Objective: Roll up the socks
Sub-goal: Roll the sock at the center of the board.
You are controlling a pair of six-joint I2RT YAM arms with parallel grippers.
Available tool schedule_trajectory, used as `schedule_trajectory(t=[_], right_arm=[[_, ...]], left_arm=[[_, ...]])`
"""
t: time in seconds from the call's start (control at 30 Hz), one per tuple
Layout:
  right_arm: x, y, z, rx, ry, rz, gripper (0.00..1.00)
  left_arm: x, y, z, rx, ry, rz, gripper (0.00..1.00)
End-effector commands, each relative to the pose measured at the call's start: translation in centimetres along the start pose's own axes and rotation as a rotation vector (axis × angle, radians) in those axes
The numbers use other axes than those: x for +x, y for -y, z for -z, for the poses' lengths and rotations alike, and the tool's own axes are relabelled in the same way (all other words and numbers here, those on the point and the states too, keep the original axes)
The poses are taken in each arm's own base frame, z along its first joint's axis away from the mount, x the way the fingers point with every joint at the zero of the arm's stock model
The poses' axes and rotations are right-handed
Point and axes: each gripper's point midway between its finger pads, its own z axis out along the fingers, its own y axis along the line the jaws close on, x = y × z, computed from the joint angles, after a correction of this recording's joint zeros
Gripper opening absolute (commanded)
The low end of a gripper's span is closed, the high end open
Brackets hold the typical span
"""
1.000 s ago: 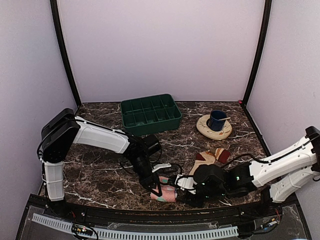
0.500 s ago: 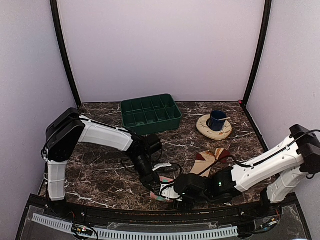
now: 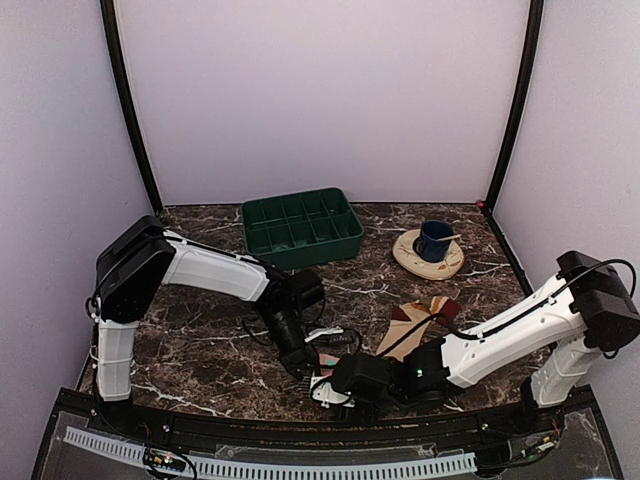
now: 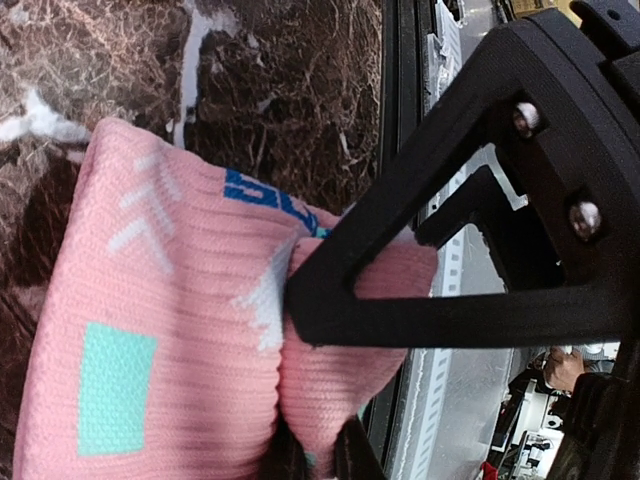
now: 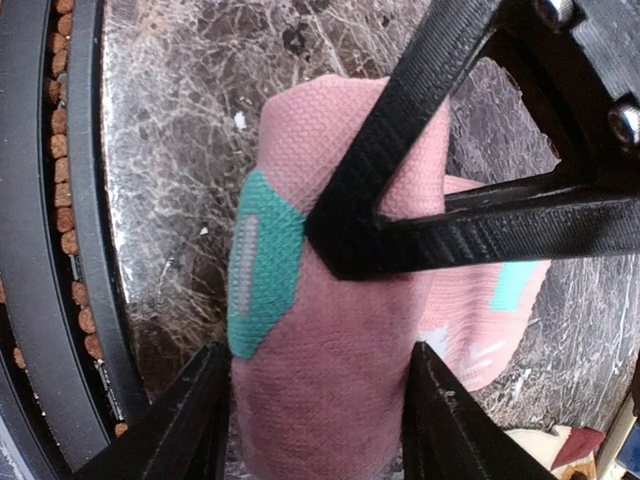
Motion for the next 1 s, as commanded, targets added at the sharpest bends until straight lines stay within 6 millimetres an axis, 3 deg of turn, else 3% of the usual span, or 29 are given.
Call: schedule_trajectory(t=[0.0, 0.37, 0.6, 0.97], right_arm=[[-0.1, 0.3, -0.5, 0.019, -0.016, 0.011, 0.5], [1.9, 0.6, -1.7, -0.027, -0.094, -0.044, 0.12], [2.5, 0.5, -1.6, -0.073, -0.102, -0.11, 0.07], [2.8, 0.6, -1.2, -0.137, -0.078, -0.212, 0.04]], left_arm=[[1.4, -0.5, -0.5, -0.013, -0.058, 0.028, 0.0], [1.6, -1.1, -0.5, -0.042, -0.057, 0.038, 0.01], [0.4, -1.6, 1.5, -0.12, 0.046, 0.042, 0.16], [-1.3, -0.5, 6.5, -0.193, 0.265, 0.012, 0.23]])
